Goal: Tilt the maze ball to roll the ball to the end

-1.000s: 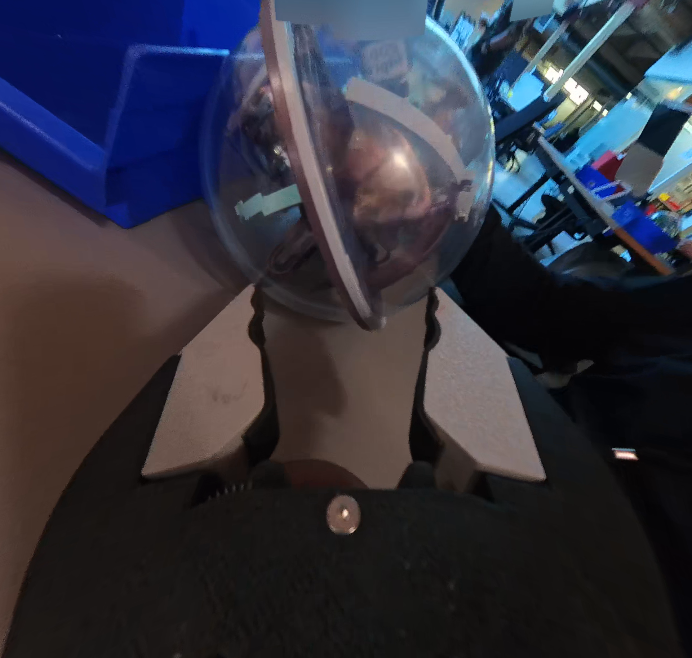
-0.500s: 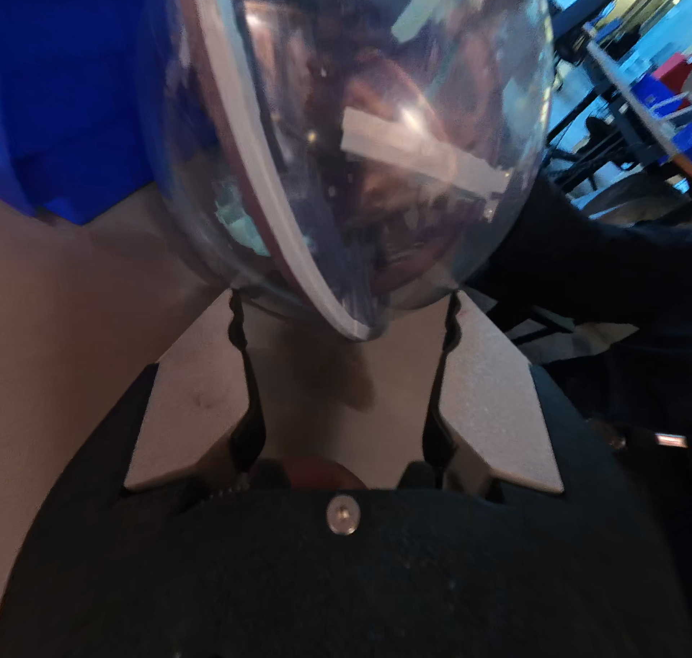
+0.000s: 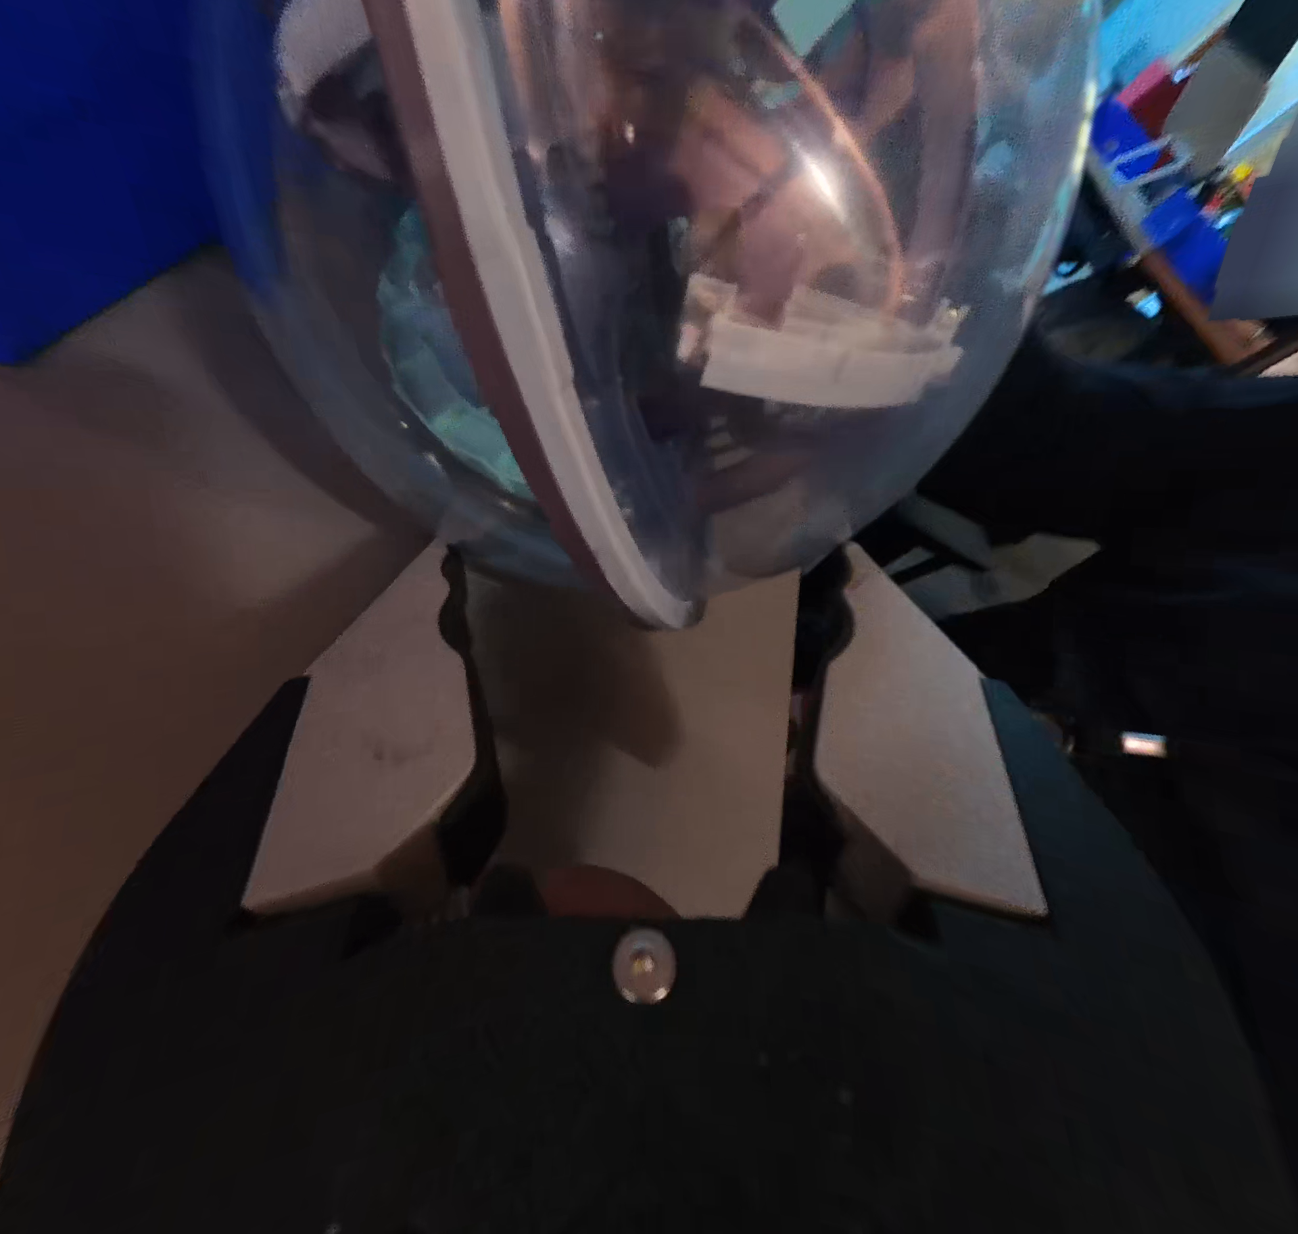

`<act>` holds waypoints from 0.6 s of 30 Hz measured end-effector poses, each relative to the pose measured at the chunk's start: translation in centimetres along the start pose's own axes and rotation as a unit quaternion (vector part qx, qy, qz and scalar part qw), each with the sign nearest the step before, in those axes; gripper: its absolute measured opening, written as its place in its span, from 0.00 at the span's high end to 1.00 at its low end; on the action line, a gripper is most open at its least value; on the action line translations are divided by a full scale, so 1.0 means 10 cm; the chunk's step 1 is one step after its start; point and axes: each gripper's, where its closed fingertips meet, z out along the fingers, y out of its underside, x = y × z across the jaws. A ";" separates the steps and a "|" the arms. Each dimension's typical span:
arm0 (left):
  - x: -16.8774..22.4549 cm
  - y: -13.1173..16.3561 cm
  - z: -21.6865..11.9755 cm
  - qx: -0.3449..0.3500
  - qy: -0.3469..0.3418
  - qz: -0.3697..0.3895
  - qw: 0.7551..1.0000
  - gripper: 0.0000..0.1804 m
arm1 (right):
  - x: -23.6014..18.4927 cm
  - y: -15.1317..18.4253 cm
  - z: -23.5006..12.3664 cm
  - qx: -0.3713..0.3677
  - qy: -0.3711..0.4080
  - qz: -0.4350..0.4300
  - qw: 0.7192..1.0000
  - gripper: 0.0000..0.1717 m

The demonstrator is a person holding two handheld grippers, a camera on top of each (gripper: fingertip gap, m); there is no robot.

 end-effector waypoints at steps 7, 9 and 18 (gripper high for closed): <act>-0.23 -0.05 -0.43 0.025 -0.031 0.035 0.999 0.45 | -0.04 0.01 0.06 -0.012 -0.008 -0.010 1.000 0.24; -0.22 -0.25 -0.58 0.085 -0.009 0.013 0.996 0.47 | -0.04 0.00 0.08 -0.010 -0.008 -0.007 1.000 0.24; 0.02 -0.20 -0.26 0.067 0.082 -0.004 0.994 0.23 | -0.23 0.01 0.27 -0.016 -0.009 -0.096 0.995 0.25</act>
